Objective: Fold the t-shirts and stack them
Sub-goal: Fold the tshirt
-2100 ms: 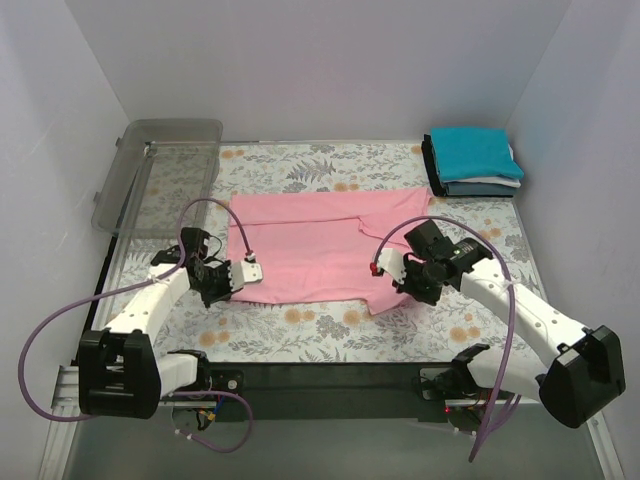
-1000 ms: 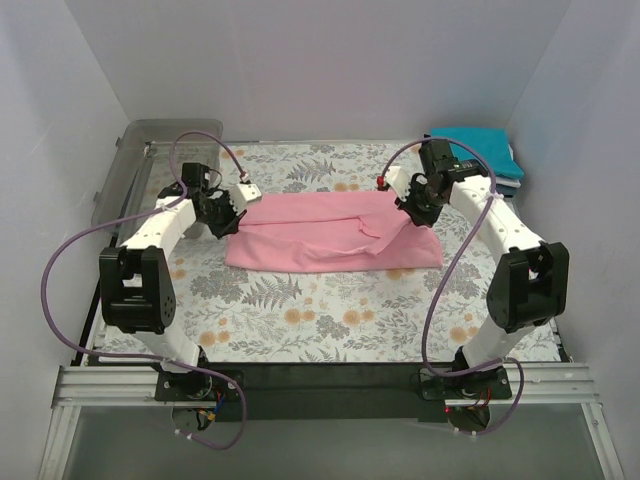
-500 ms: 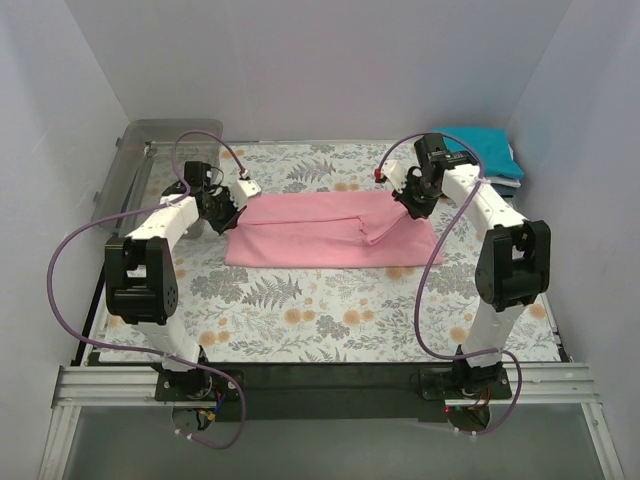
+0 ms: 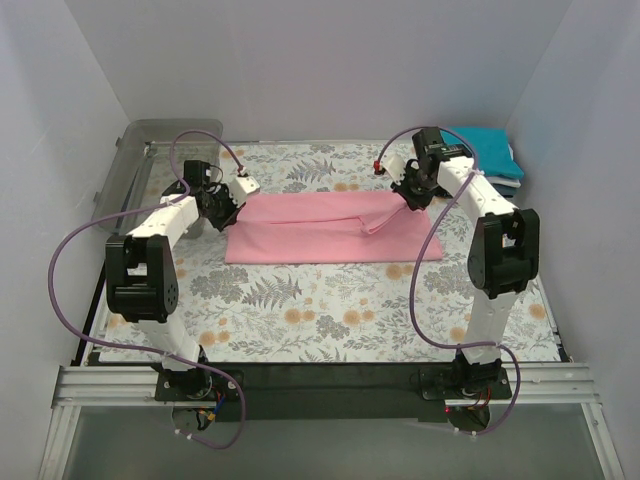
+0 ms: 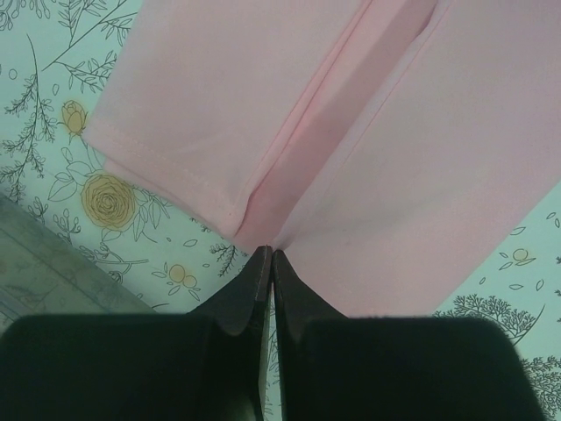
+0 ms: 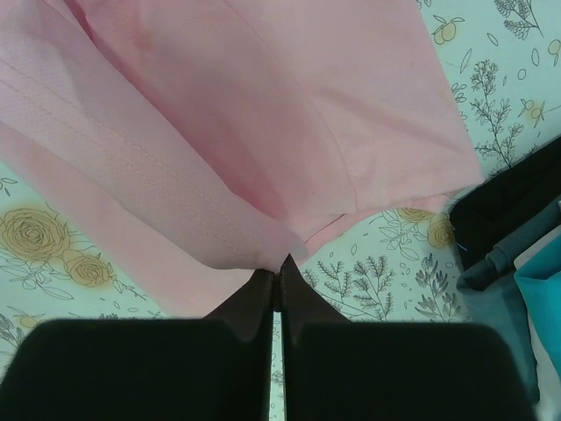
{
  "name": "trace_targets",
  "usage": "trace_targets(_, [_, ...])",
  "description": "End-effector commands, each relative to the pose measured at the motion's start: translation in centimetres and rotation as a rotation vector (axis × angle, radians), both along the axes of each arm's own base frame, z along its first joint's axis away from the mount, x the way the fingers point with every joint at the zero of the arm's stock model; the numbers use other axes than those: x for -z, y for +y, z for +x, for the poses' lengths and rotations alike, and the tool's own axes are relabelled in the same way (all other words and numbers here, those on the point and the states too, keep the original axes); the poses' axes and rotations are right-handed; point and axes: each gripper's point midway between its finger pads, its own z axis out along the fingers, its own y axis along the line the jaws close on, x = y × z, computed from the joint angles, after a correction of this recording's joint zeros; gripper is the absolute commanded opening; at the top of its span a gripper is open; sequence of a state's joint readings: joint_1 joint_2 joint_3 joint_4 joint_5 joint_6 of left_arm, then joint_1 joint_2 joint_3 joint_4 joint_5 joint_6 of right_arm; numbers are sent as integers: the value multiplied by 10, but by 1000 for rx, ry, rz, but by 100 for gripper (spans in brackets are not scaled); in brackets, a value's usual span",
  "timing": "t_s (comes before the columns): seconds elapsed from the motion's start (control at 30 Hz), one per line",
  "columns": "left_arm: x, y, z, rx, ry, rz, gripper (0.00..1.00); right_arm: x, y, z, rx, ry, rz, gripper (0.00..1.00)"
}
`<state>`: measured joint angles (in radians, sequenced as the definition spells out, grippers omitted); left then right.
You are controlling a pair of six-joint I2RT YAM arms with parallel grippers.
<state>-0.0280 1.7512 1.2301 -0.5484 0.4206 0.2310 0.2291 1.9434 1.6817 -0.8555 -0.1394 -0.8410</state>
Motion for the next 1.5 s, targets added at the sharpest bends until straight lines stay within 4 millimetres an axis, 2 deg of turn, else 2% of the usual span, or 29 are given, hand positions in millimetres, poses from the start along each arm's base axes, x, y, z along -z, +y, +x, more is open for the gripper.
trace_targets(0.0, [-5, 4, 8, -13, -31, 3, 0, -11, 1, 16, 12, -46, 13, 1])
trace_targets(0.43, [5, 5, 12, -24, -18, 11, 0, 13, -4, 18, 29, -2, -22, 1])
trace_targets(0.8, [8, 7, 14, -28, -21, 21, 0, 5, -3, 29, 43, -28, -9, 1])
trace_targets(1.27, [19, 10, 21, -51, -14, 27, 0, 25, -5, 35, 61, 5, -30, 1])
trace_targets(1.33, [20, 10, 23, -85, -4, 16, 15, 28, -6, 38, 79, 9, -37, 2])
trace_targets(1.37, [18, 9, 24, -92, -3, 4, 20, 26, -6, 40, 89, 5, -35, 23])
trace_targets(1.4, [7, 0, 26, -85, -15, -48, 28, 23, -6, 42, 115, 1, -27, 30])
trace_targets(1.47, [-11, -13, 25, -67, -30, -118, 34, 16, -3, 44, 135, -8, -5, 39])
